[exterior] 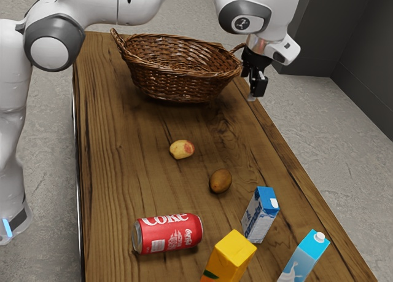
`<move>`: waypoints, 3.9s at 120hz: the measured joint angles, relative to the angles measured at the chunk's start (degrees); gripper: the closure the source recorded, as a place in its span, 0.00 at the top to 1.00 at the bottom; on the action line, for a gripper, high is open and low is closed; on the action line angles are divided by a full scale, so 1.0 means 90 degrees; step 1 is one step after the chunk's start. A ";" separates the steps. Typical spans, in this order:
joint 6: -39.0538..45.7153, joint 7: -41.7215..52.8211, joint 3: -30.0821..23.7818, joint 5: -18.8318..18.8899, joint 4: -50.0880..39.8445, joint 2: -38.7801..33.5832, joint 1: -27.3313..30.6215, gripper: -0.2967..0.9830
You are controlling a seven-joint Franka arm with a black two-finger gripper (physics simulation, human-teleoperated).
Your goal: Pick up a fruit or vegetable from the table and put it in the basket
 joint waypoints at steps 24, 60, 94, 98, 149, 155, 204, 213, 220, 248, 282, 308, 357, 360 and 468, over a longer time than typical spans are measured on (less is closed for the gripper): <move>0.0016 -0.0017 -0.0052 -0.0001 0.0169 0.0002 -0.0222 0.77; 0.0119 -0.0835 -0.0286 -0.0627 0.0045 0.0254 -0.0395 0.77; 0.0084 -0.2620 -0.0230 -0.1740 -0.1293 -0.0201 -0.0167 0.77; 0.0218 -0.2825 -0.0209 -0.1867 -0.1591 -0.0265 -0.0102 0.77; 0.1570 -0.4690 -0.0165 -0.2405 -0.2611 -0.0224 -0.0119 0.77; 0.1664 -0.4831 -0.0165 -0.2371 -0.2629 -0.0213 -0.0136 0.77; 0.1957 -0.5620 -0.0214 -0.1780 -0.2943 -0.0211 -0.0648 0.77; 0.1970 -0.5720 -0.0214 -0.1782 -0.3010 -0.0227 -0.0692 0.77; 0.1977 -0.5788 -0.0213 -0.1784 -0.3048 -0.0238 -0.0705 0.77; 0.1990 -0.5997 -0.0186 -0.1784 -0.3124 -0.0215 -0.0688 0.77; 0.1995 -0.6049 -0.0213 -0.1893 -0.3139 -0.0046 -0.0707 0.77; 0.1996 -0.6073 -0.0214 -0.1999 -0.3233 -0.0014 -0.0682 0.77; 0.1990 -0.6111 -0.0202 -0.2010 -0.3241 -0.0007 -0.0647 0.50; 0.1988 -0.6114 -0.0200 -0.2009 -0.3240 -0.0018 -0.0649 0.50; -0.1068 -0.4346 0.1129 -0.1092 -0.1817 -0.2030 0.0648 0.48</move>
